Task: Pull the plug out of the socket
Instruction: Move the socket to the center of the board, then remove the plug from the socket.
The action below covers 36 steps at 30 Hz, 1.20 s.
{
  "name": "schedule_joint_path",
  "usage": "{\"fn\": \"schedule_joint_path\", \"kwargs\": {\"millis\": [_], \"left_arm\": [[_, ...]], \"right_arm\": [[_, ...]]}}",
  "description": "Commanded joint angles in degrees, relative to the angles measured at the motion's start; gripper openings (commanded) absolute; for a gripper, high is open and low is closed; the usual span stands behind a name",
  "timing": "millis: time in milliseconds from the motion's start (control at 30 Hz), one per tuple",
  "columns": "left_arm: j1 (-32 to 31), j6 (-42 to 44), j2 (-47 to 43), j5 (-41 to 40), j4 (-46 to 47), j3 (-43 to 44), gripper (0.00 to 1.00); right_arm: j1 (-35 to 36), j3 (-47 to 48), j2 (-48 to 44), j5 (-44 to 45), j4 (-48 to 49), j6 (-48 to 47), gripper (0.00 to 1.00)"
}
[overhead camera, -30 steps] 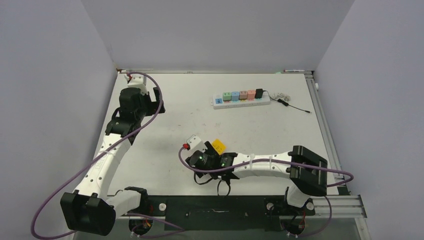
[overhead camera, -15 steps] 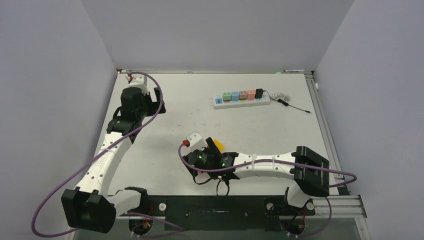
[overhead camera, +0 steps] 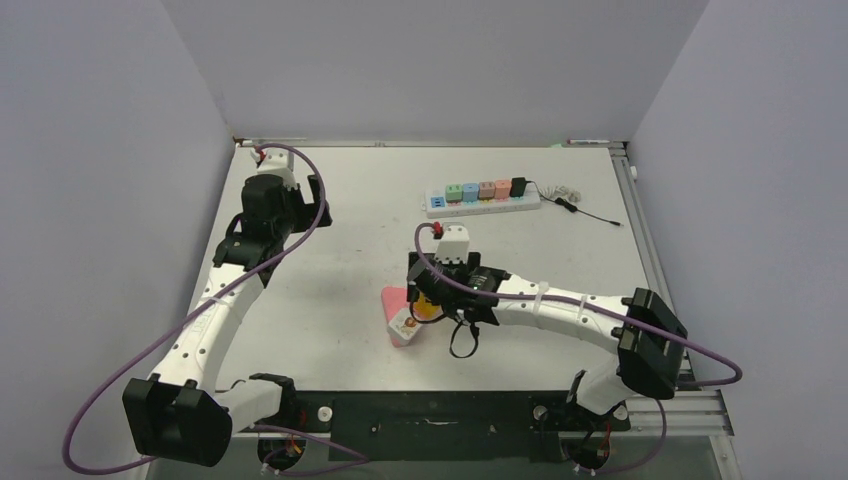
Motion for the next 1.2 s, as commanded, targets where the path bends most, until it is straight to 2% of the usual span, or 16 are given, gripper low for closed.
{"fn": "schedule_joint_path", "kwargs": {"millis": [0,267,600,767,1167], "left_arm": [[-0.22,-0.27,-1.6,-0.53,1.23,1.84,0.96],[-0.44,-0.15,-2.07,-0.56,1.23,1.73,0.96],[-0.94,-0.44,-1.93,0.03,1.32,1.71,0.96],[-1.09,-0.52,-2.01,0.28,1.25,1.78,0.96],[-1.18,-0.57,-2.24,0.58,1.23,1.88,0.96]], "right_arm": [[-3.16,-2.88,-5.99,-0.44,-2.98,10.42,0.9],[-9.21,-9.15,-10.37,-8.73,4.04,17.06,0.9],[-9.37,-9.2,-6.86,-13.23,3.54,27.02,0.9],[-9.2,-8.11,-3.95,-13.01,0.11,29.8,0.9],[-6.84,-4.46,0.7,-10.95,0.53,29.46,0.9]]}}
